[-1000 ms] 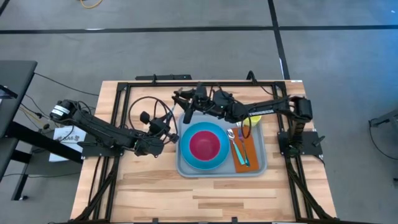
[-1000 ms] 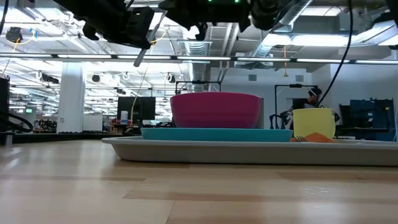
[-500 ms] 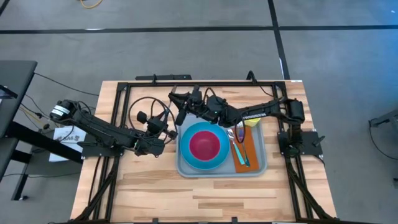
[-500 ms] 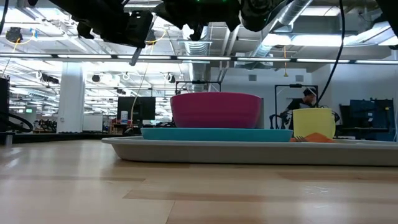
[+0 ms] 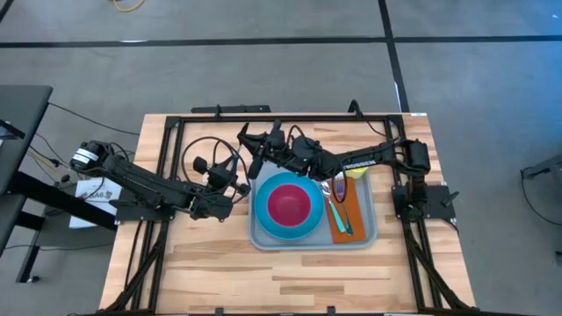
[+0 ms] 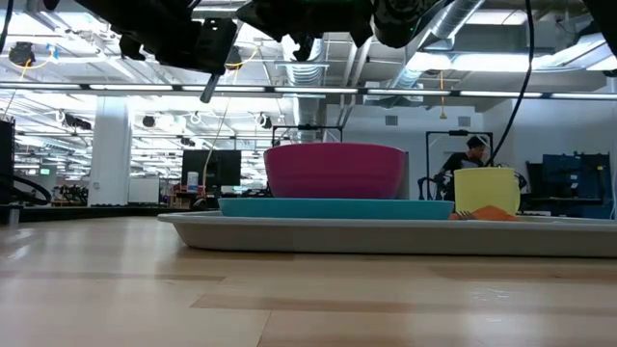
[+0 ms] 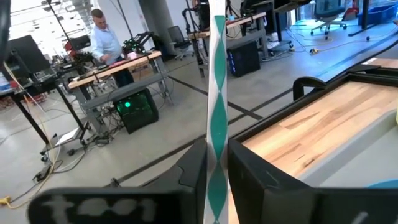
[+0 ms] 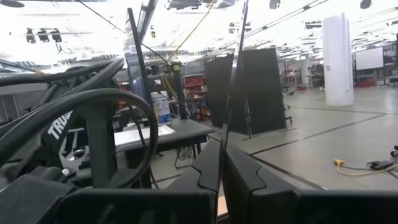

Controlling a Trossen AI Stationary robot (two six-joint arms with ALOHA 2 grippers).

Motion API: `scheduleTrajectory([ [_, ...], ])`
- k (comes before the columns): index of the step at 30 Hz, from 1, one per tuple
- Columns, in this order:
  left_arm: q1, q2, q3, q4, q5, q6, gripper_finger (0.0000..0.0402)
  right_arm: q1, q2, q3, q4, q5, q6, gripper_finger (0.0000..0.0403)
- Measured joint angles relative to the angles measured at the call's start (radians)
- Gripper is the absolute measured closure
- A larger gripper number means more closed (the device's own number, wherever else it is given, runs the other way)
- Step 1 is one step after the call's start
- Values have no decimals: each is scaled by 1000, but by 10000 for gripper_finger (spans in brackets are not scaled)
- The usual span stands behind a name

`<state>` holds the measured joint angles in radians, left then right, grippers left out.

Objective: Set up tray
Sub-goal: Put the blue patterned knife on the brown napkin to the right of the purple fork

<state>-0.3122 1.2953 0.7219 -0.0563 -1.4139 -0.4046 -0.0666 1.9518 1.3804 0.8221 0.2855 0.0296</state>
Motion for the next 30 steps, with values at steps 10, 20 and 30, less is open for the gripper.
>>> scheduleTrajectory([
  [10,-1,0,0,-10,47,25,309,-1,0,0,-4,7,-8,403],
  [20,-38,-2,0,-65,-18,54,295,19,-48,0,-163,32,-56,403],
  [30,-168,-73,0,-69,-127,62,294,66,-314,1,-692,169,-108,403],
])
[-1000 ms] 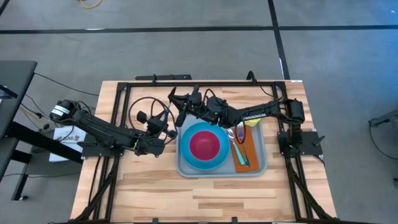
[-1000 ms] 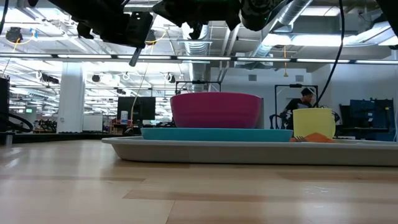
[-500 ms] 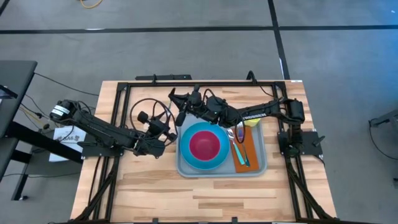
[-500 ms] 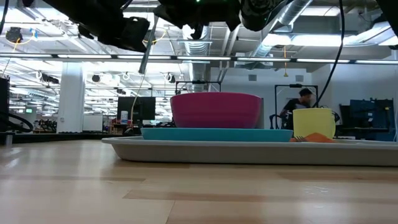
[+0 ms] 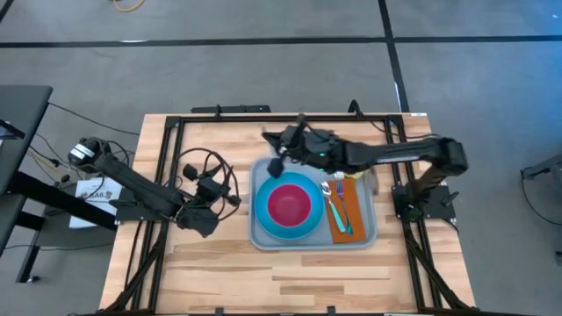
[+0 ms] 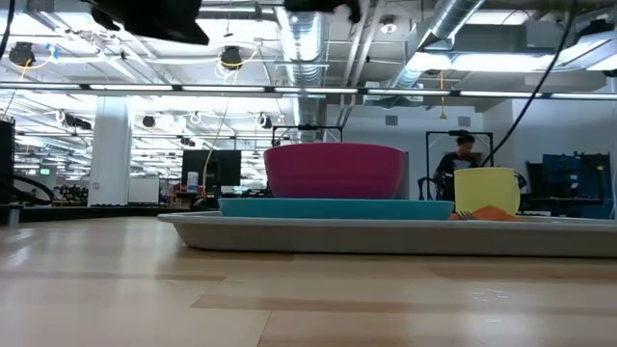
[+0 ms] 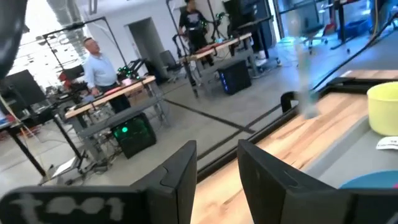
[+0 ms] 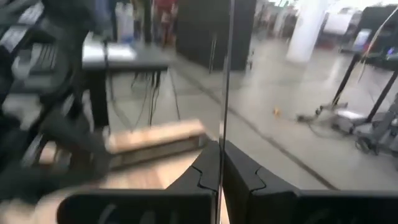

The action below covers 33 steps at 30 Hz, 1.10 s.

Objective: Set up tray
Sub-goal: Put the blue patterned knife on the brown napkin to the right of the purple fork

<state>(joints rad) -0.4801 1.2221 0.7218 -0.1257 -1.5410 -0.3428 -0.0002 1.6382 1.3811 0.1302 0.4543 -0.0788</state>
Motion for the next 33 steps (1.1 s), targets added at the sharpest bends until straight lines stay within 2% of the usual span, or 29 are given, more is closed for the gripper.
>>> scheduleTrajectory([
  [3,-21,-2,0,-9,-16,0,294,22,-109,0,-249,-1,80,403],
  [12,-25,-2,0,-20,-15,-13,294,122,-403,0,-928,-6,570,403],
  [16,-25,-2,0,-19,-10,-17,294,185,-471,-42,-1114,7,772,403],
  [22,-26,-2,0,-18,11,-19,294,294,-550,-236,-1122,24,958,403],
  [30,-25,-1,0,-19,14,-32,294,386,-678,-585,-975,17,1233,403],
  [33,-25,-1,0,-19,14,-45,294,409,-745,-718,-854,18,1313,403],
])
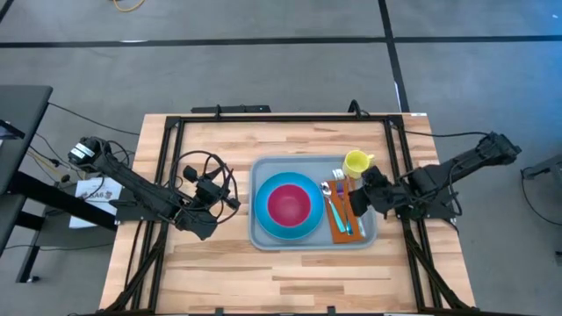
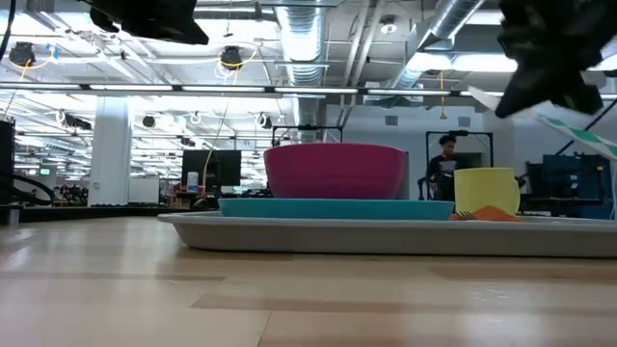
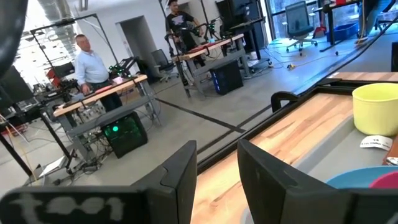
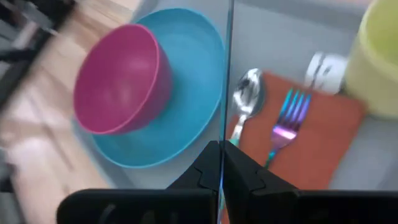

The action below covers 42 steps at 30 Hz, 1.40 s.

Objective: Set up tray
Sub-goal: Put the blue patterned knife on the brown napkin to the right of the purple fork

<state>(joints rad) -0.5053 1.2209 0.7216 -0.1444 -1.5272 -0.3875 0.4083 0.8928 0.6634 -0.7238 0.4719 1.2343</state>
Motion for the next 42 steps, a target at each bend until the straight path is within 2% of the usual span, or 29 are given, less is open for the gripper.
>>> scheduleTrajectory([
  [3,0,0,0,0,0,0,294,24,-67,-110,119,-3,64,403],
  [9,0,0,0,0,0,1,294,70,-157,-267,130,4,252,403],
  [15,1,0,0,0,-3,7,294,75,-206,-345,186,5,283,403],
  [23,2,0,0,0,-3,7,294,73,-212,-354,190,5,243,403],
  [30,3,0,0,0,-3,7,294,21,-204,-354,186,-18,203,403],
  [42,3,0,0,0,-3,7,294,-84,-133,-354,208,-131,148,403],
])
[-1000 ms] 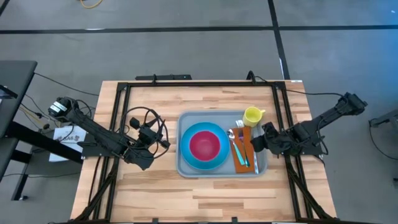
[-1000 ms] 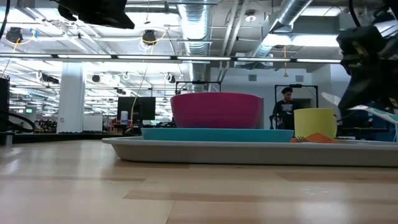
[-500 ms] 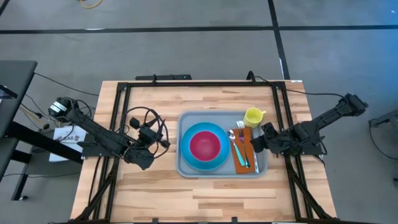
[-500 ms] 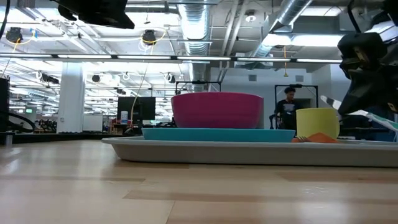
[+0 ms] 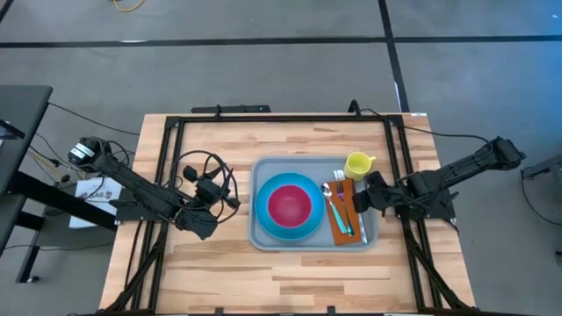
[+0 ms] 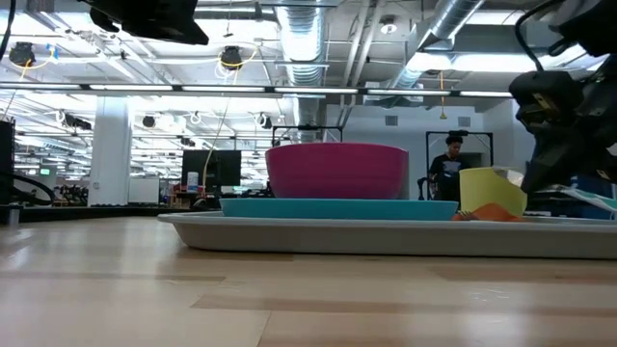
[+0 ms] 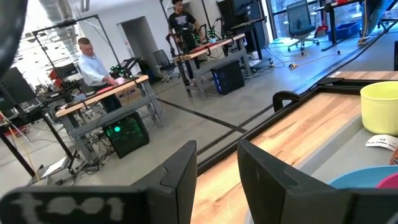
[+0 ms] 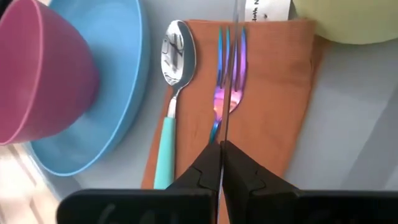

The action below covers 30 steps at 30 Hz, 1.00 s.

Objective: Set up tray
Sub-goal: Put the blue patterned knife on the brown napkin to the right of the purple fork

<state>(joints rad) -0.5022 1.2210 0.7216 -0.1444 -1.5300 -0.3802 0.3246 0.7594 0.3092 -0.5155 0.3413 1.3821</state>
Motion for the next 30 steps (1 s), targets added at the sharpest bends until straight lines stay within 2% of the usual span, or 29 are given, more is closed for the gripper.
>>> scheduleTrajectory([
  [9,0,0,0,0,0,0,294,-60,80,0,28,-16,-46,399],
  [15,0,0,0,0,0,0,294,-91,126,0,109,-109,-138,351],
  [21,0,0,0,0,1,0,294,-118,146,0,152,-112,-163,307],
  [27,0,0,0,0,2,0,294,-143,136,0,124,-116,-163,290],
  [30,0,0,0,0,2,0,294,-144,136,0,128,-157,-162,290],
])
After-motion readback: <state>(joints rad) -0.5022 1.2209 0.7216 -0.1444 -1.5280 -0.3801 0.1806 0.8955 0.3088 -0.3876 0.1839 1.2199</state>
